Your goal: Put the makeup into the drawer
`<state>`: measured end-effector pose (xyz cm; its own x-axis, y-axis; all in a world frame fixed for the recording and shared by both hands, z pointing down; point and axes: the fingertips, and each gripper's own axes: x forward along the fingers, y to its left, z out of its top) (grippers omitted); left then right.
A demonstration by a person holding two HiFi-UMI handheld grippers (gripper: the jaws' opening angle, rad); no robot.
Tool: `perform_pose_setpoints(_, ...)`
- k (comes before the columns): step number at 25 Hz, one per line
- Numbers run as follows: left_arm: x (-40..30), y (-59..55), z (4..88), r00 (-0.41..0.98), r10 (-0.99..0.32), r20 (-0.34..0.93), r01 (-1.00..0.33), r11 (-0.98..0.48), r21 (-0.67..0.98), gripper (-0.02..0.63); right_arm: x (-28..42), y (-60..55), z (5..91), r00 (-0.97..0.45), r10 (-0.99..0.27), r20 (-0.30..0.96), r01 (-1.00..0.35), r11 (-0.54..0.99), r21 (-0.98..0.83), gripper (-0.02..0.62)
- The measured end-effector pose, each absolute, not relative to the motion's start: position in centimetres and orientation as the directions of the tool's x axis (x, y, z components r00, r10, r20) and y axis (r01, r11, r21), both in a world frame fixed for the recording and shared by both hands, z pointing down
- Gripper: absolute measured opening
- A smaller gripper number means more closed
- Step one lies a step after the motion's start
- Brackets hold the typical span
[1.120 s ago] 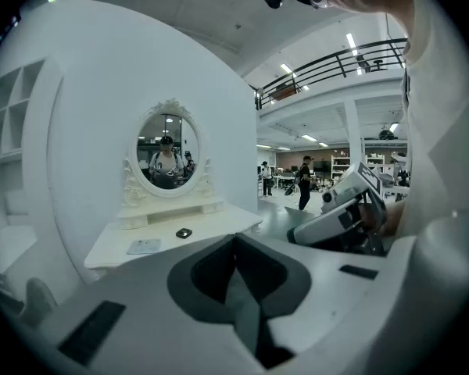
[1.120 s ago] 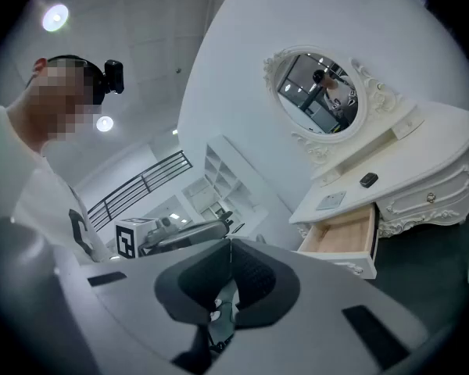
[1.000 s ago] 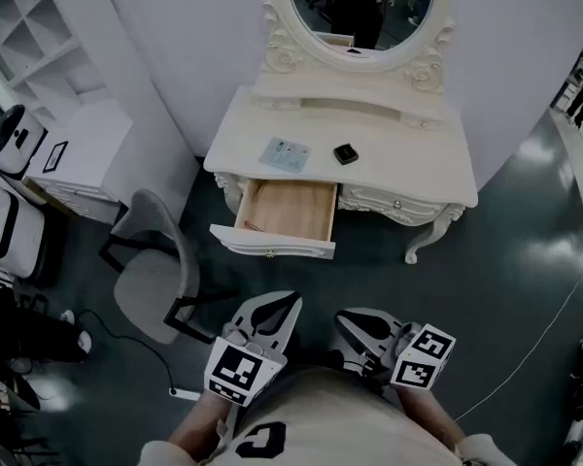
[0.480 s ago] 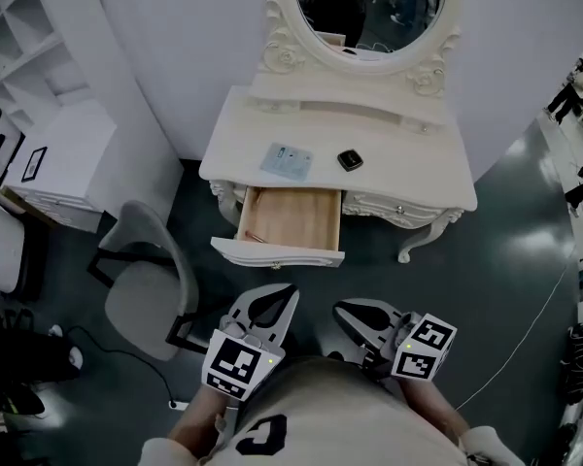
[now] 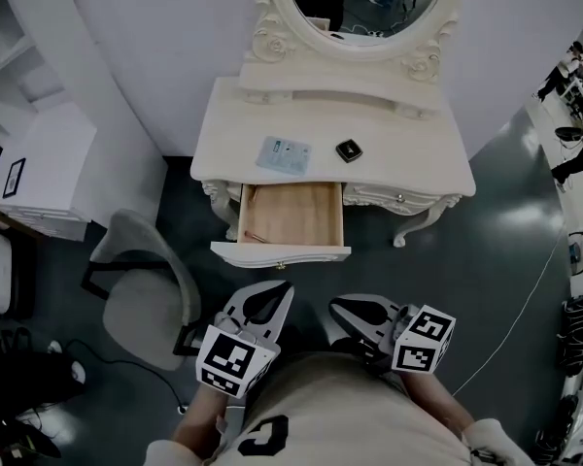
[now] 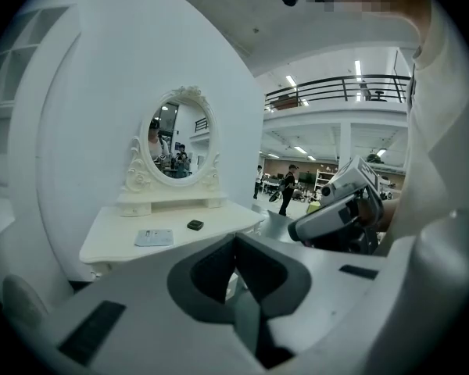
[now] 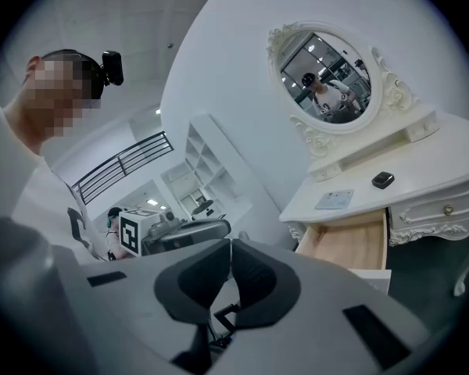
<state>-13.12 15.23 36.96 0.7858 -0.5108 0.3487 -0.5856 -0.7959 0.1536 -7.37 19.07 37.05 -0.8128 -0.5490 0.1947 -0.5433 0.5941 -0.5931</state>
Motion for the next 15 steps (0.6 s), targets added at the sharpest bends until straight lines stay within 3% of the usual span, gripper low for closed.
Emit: perform_pose_setpoints(15, -12.3, 11.0, 36.8, 0.733, -0.569, 0.373, -0.643, -0.758, 0.108, 0.055, -6.8, 14.6, 37.5, -0.860, -0.490, 0.141, -0.461, 0.630, -0.625, 0.029)
